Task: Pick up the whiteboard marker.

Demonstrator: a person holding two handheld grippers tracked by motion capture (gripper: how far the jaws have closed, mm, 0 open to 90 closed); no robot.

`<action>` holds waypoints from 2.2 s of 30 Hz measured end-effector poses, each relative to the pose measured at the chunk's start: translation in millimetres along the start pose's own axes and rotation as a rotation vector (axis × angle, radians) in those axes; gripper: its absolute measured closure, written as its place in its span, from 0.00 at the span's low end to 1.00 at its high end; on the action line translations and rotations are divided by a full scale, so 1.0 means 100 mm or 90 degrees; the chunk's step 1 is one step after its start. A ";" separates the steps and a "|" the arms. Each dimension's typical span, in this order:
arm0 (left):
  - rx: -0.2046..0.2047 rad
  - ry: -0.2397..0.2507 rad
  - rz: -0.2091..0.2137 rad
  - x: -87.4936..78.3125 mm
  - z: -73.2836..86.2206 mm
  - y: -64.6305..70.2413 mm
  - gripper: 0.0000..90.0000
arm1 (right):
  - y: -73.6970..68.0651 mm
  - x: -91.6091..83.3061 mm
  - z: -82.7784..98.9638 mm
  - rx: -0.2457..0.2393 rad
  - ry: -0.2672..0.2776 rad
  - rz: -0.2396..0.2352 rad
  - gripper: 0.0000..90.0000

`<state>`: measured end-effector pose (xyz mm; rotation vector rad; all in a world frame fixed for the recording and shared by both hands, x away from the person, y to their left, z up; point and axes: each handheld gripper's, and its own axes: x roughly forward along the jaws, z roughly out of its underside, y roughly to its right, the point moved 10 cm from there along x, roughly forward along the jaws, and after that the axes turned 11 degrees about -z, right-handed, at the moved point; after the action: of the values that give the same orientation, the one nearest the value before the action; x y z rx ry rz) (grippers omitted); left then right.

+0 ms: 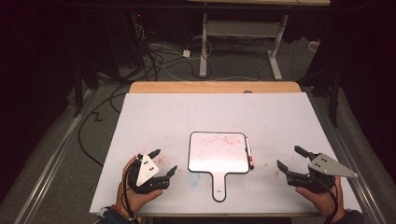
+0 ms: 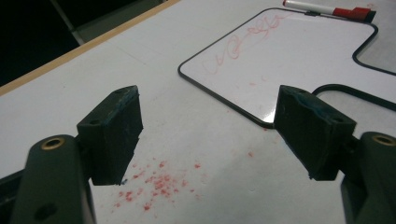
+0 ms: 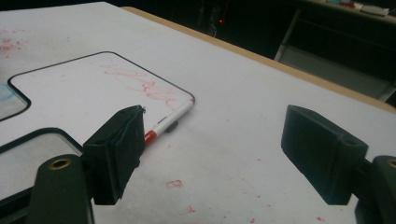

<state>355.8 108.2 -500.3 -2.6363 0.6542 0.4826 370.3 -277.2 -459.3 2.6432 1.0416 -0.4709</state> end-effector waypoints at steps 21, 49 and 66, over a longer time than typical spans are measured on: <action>-0.013 -0.060 0.035 0.13 0.18 -0.03 0.24 | 0.01 0.22 0.10 0.031 -0.076 -0.057 0.29; 0.014 -0.086 0.045 0.23 0.22 0.04 0.24 | 0.06 1.30 0.03 0.261 -0.243 -0.187 0.52; 0.025 -0.096 0.051 0.22 0.25 0.06 0.24 | 0.12 1.50 0.23 0.301 -0.276 -0.194 0.74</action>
<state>365.7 106.3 -532.7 -2.5144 0.7157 0.6765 477.3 -202.1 -537.0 2.5590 1.3093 -1.4399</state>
